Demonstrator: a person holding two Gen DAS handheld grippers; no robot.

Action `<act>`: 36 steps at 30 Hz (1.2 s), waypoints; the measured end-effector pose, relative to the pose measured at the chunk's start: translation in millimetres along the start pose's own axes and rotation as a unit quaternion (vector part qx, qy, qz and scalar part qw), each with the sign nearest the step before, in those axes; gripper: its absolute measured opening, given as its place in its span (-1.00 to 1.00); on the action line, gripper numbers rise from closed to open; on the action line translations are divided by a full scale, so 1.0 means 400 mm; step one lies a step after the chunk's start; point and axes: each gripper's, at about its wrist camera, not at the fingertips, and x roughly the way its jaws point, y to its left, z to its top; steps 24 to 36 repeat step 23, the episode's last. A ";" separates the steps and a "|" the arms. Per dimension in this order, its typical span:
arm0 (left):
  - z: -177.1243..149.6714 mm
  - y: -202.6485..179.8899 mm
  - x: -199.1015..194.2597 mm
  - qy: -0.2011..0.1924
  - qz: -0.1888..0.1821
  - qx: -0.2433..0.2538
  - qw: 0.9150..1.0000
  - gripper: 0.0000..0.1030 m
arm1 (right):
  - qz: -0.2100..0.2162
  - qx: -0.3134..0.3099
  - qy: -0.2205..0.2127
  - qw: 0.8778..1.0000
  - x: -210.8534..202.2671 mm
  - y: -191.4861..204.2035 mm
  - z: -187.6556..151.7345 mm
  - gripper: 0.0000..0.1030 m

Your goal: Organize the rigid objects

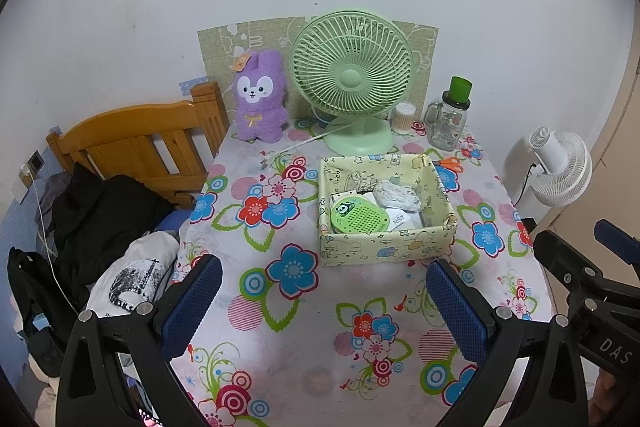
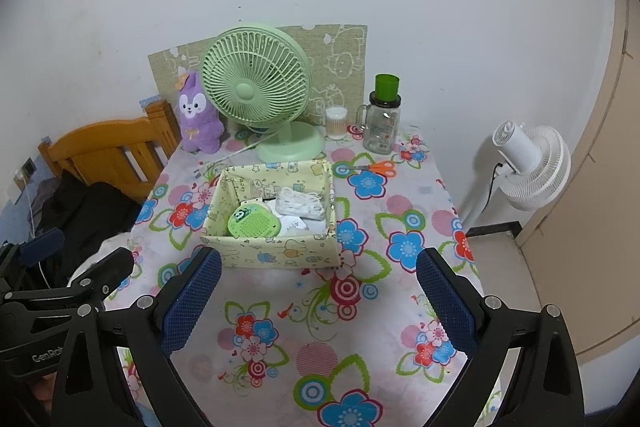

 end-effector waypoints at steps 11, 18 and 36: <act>0.003 -0.003 -0.005 -0.001 -0.001 0.002 1.000 1.00 | 0.000 0.003 0.001 1.000 0.000 -0.008 -0.002 0.93; 0.004 -0.005 -0.005 -0.002 -0.002 0.003 1.000 1.00 | -0.004 0.005 0.002 1.000 0.002 -0.017 -0.001 0.93; 0.007 -0.005 -0.001 0.000 -0.005 0.004 1.000 1.00 | -0.004 0.008 0.005 1.000 0.008 -0.022 -0.001 0.93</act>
